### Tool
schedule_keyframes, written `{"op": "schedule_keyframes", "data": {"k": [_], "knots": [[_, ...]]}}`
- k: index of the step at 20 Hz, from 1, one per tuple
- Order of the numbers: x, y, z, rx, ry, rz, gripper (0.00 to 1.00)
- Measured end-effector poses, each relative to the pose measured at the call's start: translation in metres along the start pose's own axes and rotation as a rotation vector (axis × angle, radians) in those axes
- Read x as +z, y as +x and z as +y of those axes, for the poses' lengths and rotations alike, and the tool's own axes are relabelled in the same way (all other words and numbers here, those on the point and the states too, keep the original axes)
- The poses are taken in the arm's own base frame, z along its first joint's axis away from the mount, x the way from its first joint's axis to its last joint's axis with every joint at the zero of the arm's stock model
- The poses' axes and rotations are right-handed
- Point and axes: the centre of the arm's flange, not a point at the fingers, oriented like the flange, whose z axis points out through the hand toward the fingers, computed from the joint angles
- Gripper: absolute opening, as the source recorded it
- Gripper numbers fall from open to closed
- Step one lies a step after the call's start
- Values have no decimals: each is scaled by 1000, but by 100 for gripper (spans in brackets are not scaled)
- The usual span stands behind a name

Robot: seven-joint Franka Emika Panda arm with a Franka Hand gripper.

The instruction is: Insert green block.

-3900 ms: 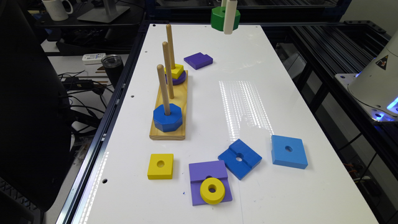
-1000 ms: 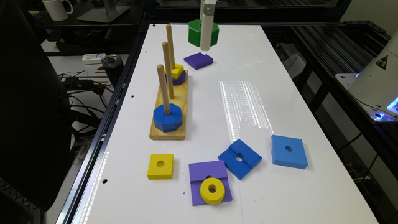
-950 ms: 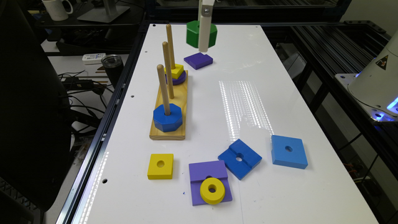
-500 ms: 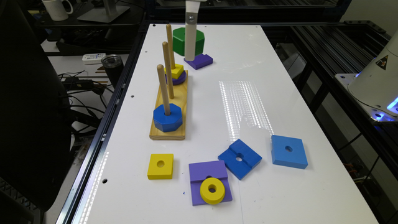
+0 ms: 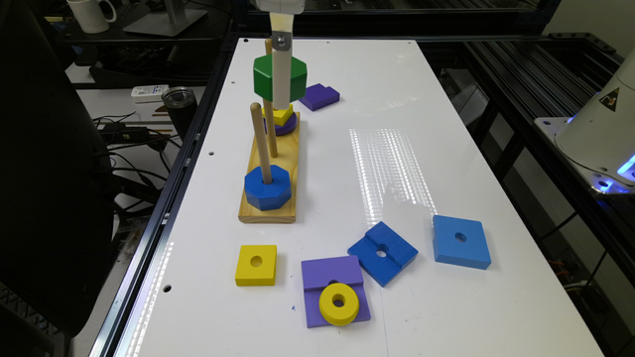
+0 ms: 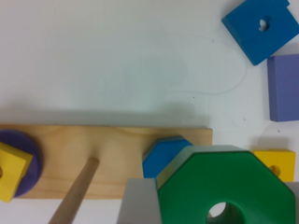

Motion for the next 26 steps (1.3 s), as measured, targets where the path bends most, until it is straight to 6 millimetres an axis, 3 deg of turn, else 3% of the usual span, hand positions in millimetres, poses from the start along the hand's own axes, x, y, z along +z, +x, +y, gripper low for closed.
{"op": "schedule_keyframes", "data": {"k": [26], "knots": [[2, 0, -9, 2, 5, 1, 0]]}}
